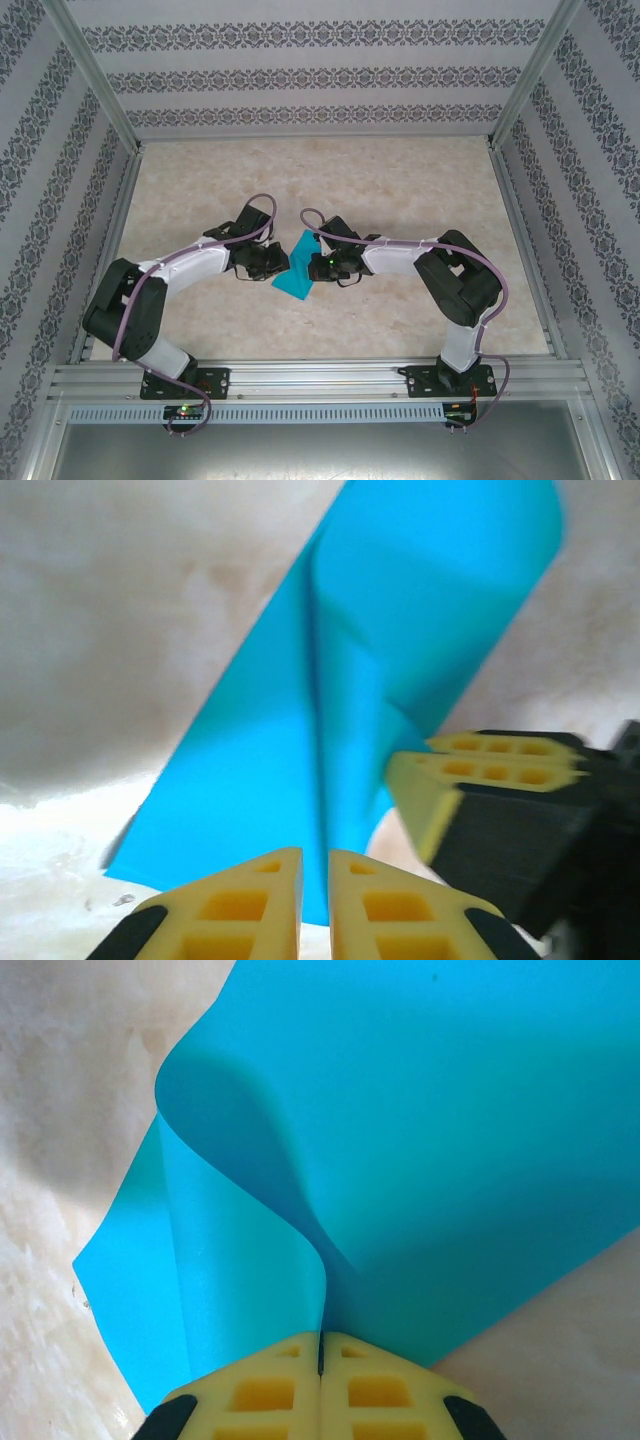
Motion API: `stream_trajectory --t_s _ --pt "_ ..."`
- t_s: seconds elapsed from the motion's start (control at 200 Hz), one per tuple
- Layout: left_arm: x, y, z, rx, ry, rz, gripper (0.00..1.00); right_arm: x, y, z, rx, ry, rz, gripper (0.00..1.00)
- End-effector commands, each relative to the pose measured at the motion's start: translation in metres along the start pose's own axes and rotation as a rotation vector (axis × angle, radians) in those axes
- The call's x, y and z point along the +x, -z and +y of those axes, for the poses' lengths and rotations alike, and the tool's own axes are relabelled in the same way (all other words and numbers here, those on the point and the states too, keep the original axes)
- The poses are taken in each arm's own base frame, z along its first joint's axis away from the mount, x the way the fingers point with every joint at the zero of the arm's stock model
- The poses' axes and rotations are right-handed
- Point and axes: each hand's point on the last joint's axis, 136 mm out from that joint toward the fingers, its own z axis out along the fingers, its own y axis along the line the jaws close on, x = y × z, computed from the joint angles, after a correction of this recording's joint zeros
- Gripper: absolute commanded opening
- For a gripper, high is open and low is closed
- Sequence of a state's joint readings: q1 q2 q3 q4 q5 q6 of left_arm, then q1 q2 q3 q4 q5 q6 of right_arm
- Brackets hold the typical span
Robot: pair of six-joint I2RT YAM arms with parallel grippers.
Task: Fold a paper plane with a square sheet of paper (pick it up from the middle)
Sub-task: Fold the triangle a second time at the center of the table.
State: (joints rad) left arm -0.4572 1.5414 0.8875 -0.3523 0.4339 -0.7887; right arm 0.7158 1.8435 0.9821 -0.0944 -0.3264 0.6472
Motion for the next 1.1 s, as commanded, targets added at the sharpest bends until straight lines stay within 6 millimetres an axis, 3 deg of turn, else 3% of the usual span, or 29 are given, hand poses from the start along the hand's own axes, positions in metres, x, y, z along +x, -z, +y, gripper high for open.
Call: stream_trajectory --t_s 0.0,0.255,0.325,0.495,1.094 --pt "-0.010 0.004 -0.014 0.036 -0.015 -0.031 0.15 0.005 -0.007 -0.013 0.049 -0.009 0.024 0.02" --pt "-0.016 -0.022 -0.032 0.191 0.064 -0.001 0.11 0.006 -0.007 -0.014 0.051 -0.010 0.029 0.02" --pt "-0.017 -0.025 -0.034 0.215 0.073 0.002 0.05 0.007 -0.008 -0.014 0.052 -0.008 0.032 0.02" --pt "-0.016 -0.032 -0.025 0.203 0.100 0.010 0.00 0.007 -0.009 -0.014 0.052 -0.010 0.029 0.02" --pt "-0.013 -0.053 -0.011 0.175 0.127 0.043 0.00 0.008 -0.009 -0.015 0.056 -0.012 0.031 0.02"
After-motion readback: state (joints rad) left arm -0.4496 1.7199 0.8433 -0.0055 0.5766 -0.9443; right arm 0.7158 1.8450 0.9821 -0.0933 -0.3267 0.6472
